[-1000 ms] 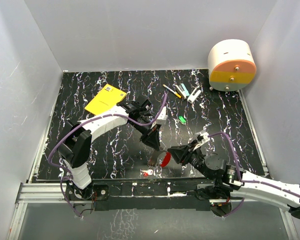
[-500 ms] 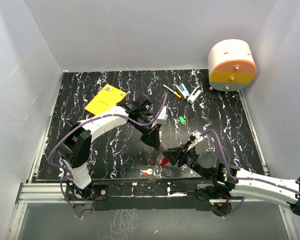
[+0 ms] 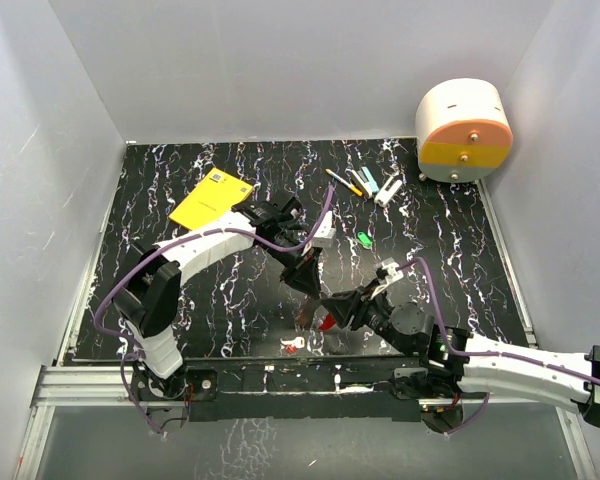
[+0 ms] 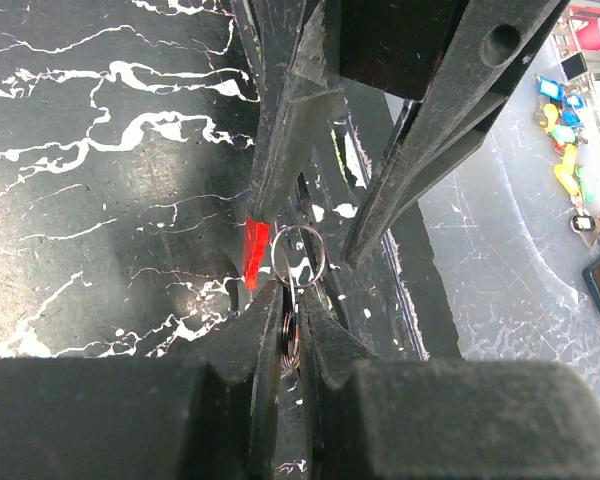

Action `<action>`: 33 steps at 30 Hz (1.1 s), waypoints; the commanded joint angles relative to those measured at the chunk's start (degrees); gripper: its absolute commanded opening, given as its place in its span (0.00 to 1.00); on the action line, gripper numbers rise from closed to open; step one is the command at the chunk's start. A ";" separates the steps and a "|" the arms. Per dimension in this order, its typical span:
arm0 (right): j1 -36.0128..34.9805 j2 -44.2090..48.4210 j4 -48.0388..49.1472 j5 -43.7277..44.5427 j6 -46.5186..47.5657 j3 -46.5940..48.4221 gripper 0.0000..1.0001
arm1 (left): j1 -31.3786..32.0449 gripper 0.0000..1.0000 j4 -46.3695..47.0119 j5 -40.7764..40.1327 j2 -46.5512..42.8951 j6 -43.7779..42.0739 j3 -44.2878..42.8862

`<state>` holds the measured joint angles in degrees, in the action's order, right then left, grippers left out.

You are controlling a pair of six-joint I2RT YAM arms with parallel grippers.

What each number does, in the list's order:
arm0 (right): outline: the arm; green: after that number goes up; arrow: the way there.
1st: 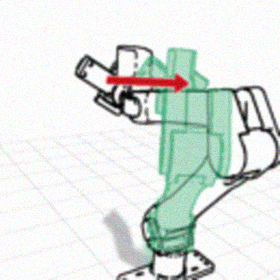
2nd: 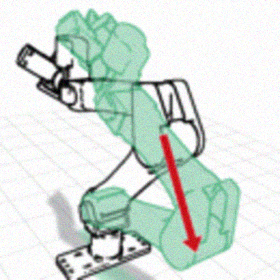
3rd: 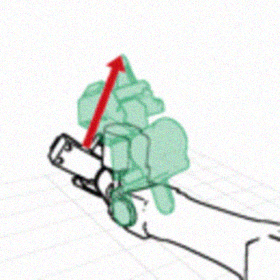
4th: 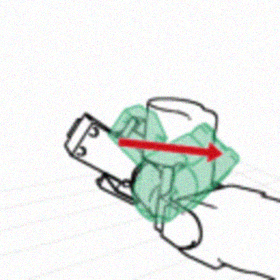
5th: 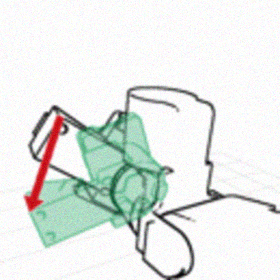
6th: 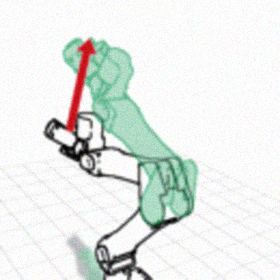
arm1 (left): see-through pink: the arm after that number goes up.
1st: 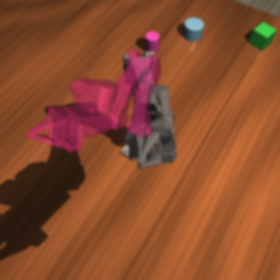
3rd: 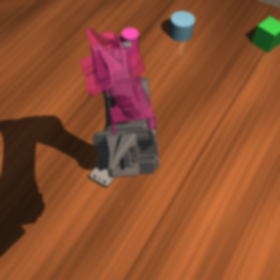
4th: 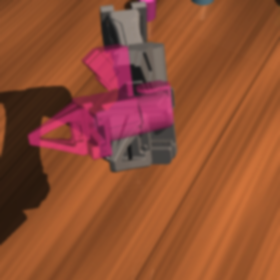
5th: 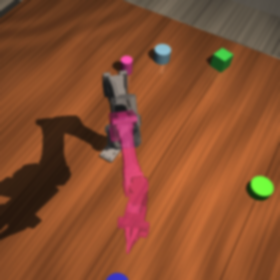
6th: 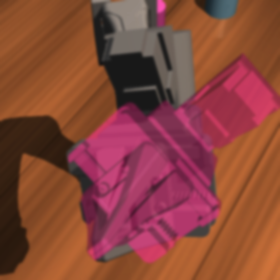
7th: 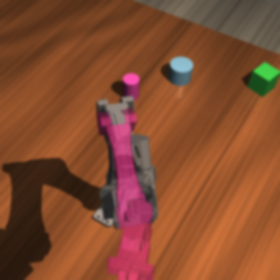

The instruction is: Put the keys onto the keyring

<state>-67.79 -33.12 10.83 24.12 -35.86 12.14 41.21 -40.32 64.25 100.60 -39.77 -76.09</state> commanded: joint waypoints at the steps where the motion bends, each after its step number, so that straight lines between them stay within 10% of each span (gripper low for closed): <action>1: -0.33 -1.61 4.75 2.68 1.43 4.29 0.42 | -0.27 0.00 -0.30 2.82 -3.95 0.21 -0.95; 12: -0.35 -2.73 6.14 4.70 3.22 5.31 0.08 | -0.25 0.00 0.14 3.27 -3.75 0.31 -0.02; 33: -0.33 -4.94 3.54 5.39 3.83 4.50 0.08 | -0.25 0.00 -10.45 6.68 8.93 -9.98 -7.10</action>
<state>-67.75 -38.59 10.92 29.36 -32.80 15.18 40.86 -45.56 67.37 106.54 -43.62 -79.96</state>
